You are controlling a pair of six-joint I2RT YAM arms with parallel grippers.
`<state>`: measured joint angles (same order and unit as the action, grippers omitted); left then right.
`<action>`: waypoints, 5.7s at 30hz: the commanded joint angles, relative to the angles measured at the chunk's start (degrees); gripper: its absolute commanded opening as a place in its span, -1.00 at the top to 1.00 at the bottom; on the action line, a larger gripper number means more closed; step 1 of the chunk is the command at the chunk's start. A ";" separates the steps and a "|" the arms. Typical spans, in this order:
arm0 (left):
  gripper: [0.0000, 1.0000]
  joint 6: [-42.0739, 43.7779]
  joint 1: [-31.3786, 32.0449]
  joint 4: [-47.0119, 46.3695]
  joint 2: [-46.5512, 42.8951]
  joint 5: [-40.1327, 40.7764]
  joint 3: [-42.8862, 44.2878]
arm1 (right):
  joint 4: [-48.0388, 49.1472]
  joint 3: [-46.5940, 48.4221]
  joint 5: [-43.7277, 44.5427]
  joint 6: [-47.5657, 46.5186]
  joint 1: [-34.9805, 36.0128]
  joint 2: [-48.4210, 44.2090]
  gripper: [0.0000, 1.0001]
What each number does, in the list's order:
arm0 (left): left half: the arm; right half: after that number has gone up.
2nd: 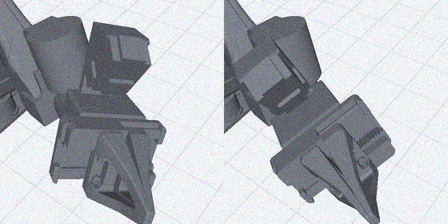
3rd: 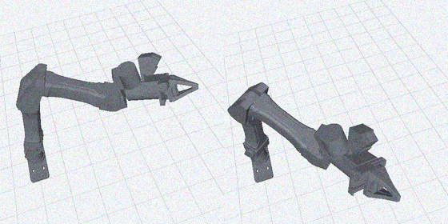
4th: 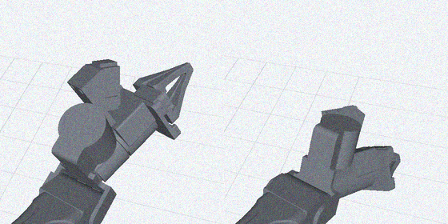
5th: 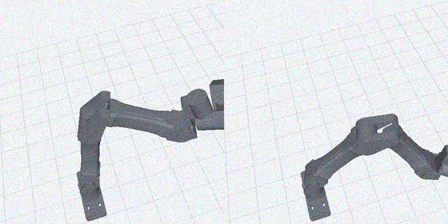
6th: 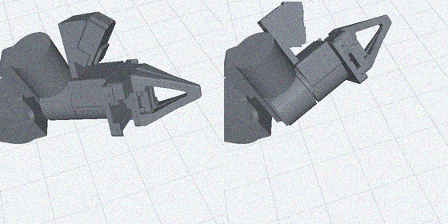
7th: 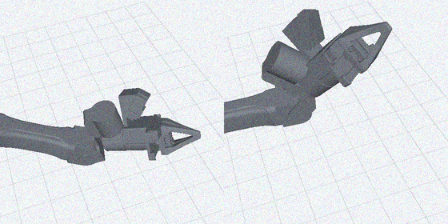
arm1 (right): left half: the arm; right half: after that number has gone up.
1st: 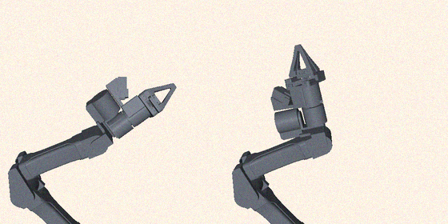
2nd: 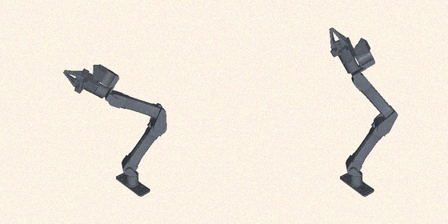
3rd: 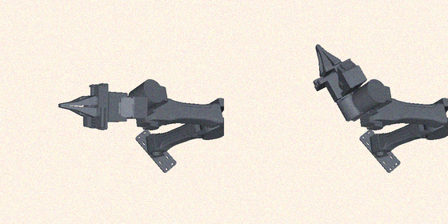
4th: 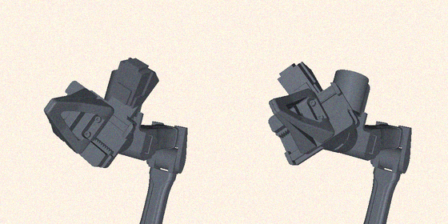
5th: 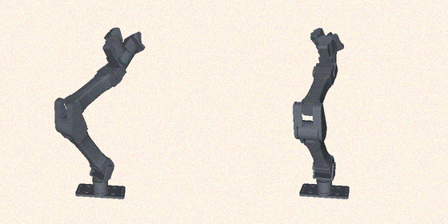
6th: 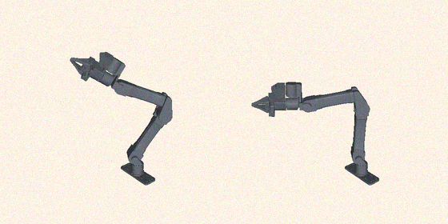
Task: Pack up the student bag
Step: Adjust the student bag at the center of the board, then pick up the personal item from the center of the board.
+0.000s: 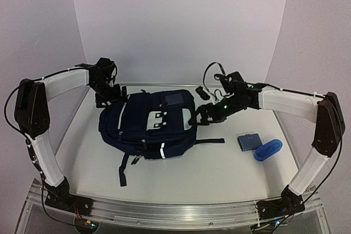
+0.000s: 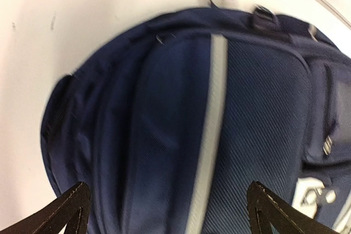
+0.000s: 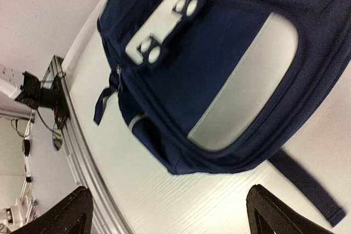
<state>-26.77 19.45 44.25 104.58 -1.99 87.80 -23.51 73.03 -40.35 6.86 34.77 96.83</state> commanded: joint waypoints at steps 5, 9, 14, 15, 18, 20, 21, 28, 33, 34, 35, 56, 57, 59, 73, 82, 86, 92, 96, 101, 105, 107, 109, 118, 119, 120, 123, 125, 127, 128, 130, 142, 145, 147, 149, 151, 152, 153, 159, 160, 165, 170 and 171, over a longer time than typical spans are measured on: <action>-0.99 -3.60 6.44 3.55 -7.85 -1.38 -6.29 | -0.75 17.32 -1.58 2.78 -1.74 14.61 -0.79; -0.99 -5.96 9.18 5.32 -6.46 0.42 -6.27 | -0.41 20.01 1.21 6.98 -0.89 20.64 -0.75; -0.99 -4.71 17.09 6.72 -3.47 3.96 -1.50 | 0.20 20.28 3.98 9.47 -0.92 24.60 -0.33; -0.99 -4.42 18.71 7.65 -2.38 4.80 0.43 | 0.18 19.82 4.12 9.58 -0.92 24.71 -0.12; -0.99 -2.53 23.39 11.27 1.54 9.45 7.90 | 0.37 16.60 4.18 10.92 -1.42 22.93 0.56; -0.99 -2.10 25.99 15.24 5.15 11.37 15.22 | 1.55 12.28 3.36 12.32 -1.86 20.35 0.89; -0.99 -2.41 27.01 16.60 7.50 11.84 17.72 | 2.38 10.55 2.94 13.57 -2.09 19.11 1.00; -0.98 -3.73 33.01 23.14 20.77 12.48 34.42 | 6.52 3.09 2.20 17.94 -2.89 12.16 1.00; -0.70 -6.53 33.99 31.59 28.41 16.16 43.45 | 6.55 2.46 2.14 17.81 -4.25 10.41 1.00; -0.60 -7.45 33.99 33.16 29.01 17.19 44.25 | 6.55 2.15 2.04 17.81 -4.54 10.17 1.00; -0.48 -8.16 33.99 34.85 29.50 18.25 44.78 | 6.55 1.87 1.97 17.76 -4.79 9.90 1.00; 1.00 -13.42 23.59 29.86 9.98 16.27 21.52 | 5.88 -3.29 6.44 13.15 -13.00 4.13 1.00; 1.00 -13.14 22.31 27.85 8.26 15.31 18.94 | 5.82 -2.91 6.69 12.63 -13.56 4.36 1.00; 1.00 -12.62 20.07 24.59 5.80 13.98 13.85 | 5.65 -2.09 7.45 11.58 -14.31 5.02 1.00; 0.75 -13.49 16.84 14.33 14.96 7.25 -0.41 | 1.54 0.62 13.38 3.96 -15.08 8.91 0.87; 0.00 -12.14 16.96 12.45 17.01 4.15 -0.31 | -6.32 3.93 14.13 -7.08 -15.12 5.88 0.10; -0.26 -10.07 17.01 13.94 14.92 3.75 4.86 | -12.24 4.66 17.93 -16.47 -15.74 3.30 -0.24; -0.69 -7.25 17.03 16.58 13.07 3.08 13.48 | -24.19 3.13 19.77 -31.56 -20.38 0.86 -0.58; -0.98 -5.38 17.08 17.09 12.66 0.16 16.40 | -30.10 0.66 23.35 -47.05 -22.80 -0.10 -0.70; -0.99 -4.46 17.20 17.39 11.73 -1.42 18.24 | -30.62 1.57 29.18 -52.97 -25.63 3.93 -0.71; -0.99 -3.98 17.20 18.35 10.93 -0.83 19.52 | -36.27 9.70 24.93 -50.62 -31.61 12.27 -0.65; -0.99 -4.01 17.28 19.01 10.78 -0.57 20.33 | -39.78 13.05 22.30 -50.29 -33.90 15.86 -0.60; -0.99 -4.10 17.31 19.22 10.44 -0.43 20.77 | -43.03 15.36 19.10 -50.42 -37.36 19.42 -0.56; -0.99 -4.07 17.38 20.47 9.49 0.54 22.84 | -46.47 15.50 12.36 -50.33 -40.88 26.50 -0.26; -0.99 -3.99 17.38 20.63 9.46 0.54 23.23 | -46.46 15.42 11.44 -50.15 -40.88 26.92 -0.18; -0.99 -3.98 17.38 20.98 9.42 0.54 23.73 | -46.42 15.36 10.67 -49.78 -40.90 27.20 -0.12; -0.99 -3.78 17.36 22.20 9.35 1.06 25.71 | -46.49 16.07 8.21 -48.74 -40.92 27.18 0.33; -0.99 -3.60 17.29 23.14 9.18 1.42 27.03 | -46.68 17.04 7.25 -48.12 -40.90 26.51 0.67; -0.99 -3.42 17.30 24.09 9.16 2.39 28.76 | -47.59 18.93 6.12 -47.75 -40.93 25.90 0.96; -0.99 -3.19 17.29 24.65 9.19 3.28 29.71 | -48.21 20.21 5.21 -47.73 -40.96 25.41 1.00; -0.99 -2.61 17.29 26.33 9.60 4.70 32.19 | -49.34 22.71 3.07 -47.41 -40.93 23.86 1.00; -0.99 9.31 17.30 17.69 5.19 -11.27 39.20 | -46.13 41.61 -12.65 -37.06 -38.31 10.16 1.00; -0.99 12.73 17.40 10.27 3.15 -21.31 36.32 | -42.69 45.45 -13.82 -32.77 -34.39 7.12 1.00; -0.99 14.25 17.82 5.28 2.86 -26.71 35.66 | -39.31 46.32 -13.59 -29.56 -30.50 4.69 1.00; -0.99 15.39 19.03 1.18 2.54 -30.56 34.85 | -33.39 45.71 -13.45 -25.89 -27.68 1.68 1.00; -0.99 16.68 20.35 -2.90 2.46 -34.88 33.75 | -27.55 44.51 -13.51 -21.00 -24.39 -0.84 1.00; -0.99 16.94 20.84 -4.09 2.65 -36.06 33.44 | -25.32 43.91 -13.53 -19.70 -23.19 -2.22 1.00; -0.99 17.10 21.23 -5.02 2.77 -37.39 33.28 | -23.42 43.75 -13.59 -18.54 -21.76 -2.90 1.00; -0.98 17.97 23.18 -9.38 2.49 -40.86 32.21 | -19.77 43.89 -14.82 -15.55 -16.40 -4.96 1.00; -0.97 18.00 23.54 -10.23 2.31 -41.37 32.06 | -19.57 43.74 -14.76 -15.65 -15.61 -5.14 1.00; -0.86 17.34 24.73 -13.04 1.23 -41.45 32.24 | -19.26 41.62 -14.49 -16.15 -13.56 -6.04 1.00; -0.79 17.21 24.70 -14.47 -0.24 -38.45 31.62 | -19.05 39.61 -14.50 -16.91 -11.62 -7.29 1.00; -0.78 17.27 24.60 -14.44 -0.52 -38.02 31.12 | -18.99 39.31 -14.00 -17.47 -11.06 -7.62 1.00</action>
<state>-10.28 44.09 33.76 109.03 -41.64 119.49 -45.47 113.17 -53.87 -10.17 22.06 92.29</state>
